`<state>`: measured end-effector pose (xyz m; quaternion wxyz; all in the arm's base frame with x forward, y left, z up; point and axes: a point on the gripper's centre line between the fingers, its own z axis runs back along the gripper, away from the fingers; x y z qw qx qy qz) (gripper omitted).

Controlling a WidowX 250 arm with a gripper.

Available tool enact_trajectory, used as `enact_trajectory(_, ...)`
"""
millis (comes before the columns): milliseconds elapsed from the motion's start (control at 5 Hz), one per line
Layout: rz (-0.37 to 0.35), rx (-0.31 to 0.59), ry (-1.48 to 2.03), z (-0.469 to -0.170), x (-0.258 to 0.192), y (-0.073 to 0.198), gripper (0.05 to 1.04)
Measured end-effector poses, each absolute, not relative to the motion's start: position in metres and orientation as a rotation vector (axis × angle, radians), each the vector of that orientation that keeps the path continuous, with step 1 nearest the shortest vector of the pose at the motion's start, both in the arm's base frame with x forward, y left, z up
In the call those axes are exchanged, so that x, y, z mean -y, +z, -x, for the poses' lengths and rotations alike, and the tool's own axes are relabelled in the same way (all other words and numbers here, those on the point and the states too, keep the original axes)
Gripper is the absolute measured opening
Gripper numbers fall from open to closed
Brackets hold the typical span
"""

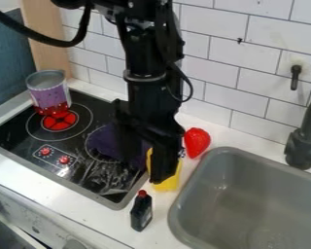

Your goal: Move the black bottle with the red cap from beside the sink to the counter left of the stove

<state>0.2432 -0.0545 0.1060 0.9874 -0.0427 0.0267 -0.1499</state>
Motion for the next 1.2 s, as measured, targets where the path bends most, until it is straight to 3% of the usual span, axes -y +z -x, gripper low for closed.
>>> enact_trajectory(600,0.102,-0.121,-0.312,-0.228,0.054,0.085,1.001)
enact_trajectory(1200,0.095,-0.086,-0.284,-0.234,0.055,0.064,1.001)
